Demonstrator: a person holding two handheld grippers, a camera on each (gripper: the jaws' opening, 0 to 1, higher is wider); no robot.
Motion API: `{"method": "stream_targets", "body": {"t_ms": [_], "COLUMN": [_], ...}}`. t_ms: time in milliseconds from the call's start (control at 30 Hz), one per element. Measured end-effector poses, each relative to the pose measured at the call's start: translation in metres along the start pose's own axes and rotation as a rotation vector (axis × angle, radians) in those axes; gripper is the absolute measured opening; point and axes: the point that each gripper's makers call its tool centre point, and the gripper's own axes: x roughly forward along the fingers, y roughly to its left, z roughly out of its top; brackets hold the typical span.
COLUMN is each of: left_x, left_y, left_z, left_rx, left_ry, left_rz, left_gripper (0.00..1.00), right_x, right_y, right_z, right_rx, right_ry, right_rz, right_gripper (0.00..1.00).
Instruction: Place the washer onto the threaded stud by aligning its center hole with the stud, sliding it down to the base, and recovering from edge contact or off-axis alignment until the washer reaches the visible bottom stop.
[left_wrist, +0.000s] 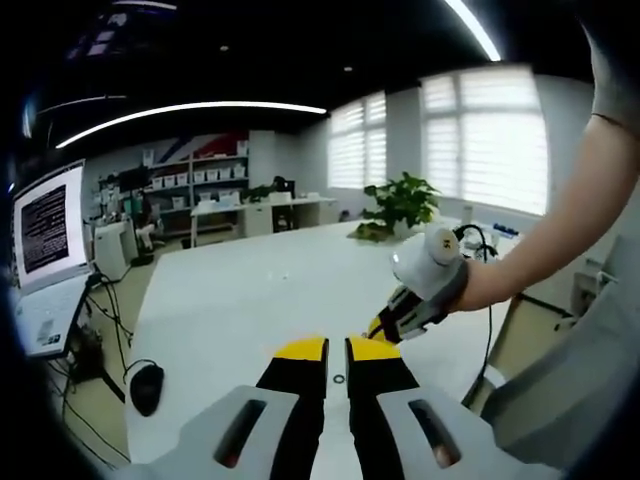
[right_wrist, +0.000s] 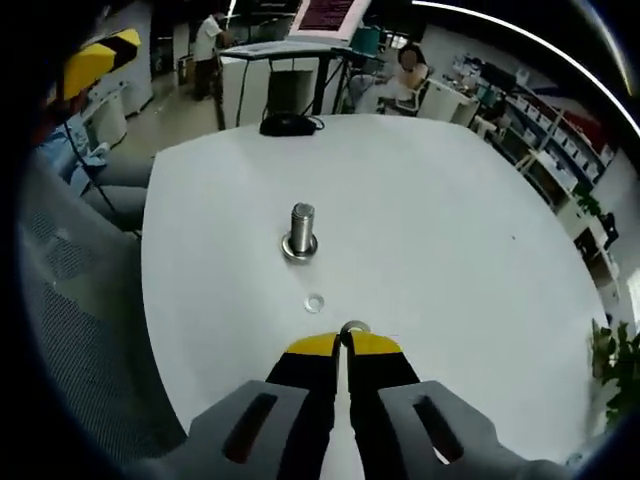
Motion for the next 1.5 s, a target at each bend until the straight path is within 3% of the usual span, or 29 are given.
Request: {"method": "stream_targets", "body": {"t_ms": [267,433,1500], "left_x": [0.000,0.000,-0.002], "left_y": [-0.001,-0.001,0.000], "left_z": [0.000,0.000,0.002], "left_rx": [0.006,0.004,0.006], "left_ry": [0.000,-0.001,-0.009], "left_rz": [-0.005,-0.004,0.000], "left_gripper": [0.04,0.04,0.04], "right_x": [-0.001,0.003,0.006], "right_y": [-0.006,-0.015,-0.016], "right_z": [-0.004,-0.006,-0.009], "right_rx": [-0.082,-0.071,-0.122], "right_ry": [0.040,0.057,0.101], "right_rz": [-0.010,-0.017,-0.006], "right_gripper": [0.05,0.05,0.08]}}
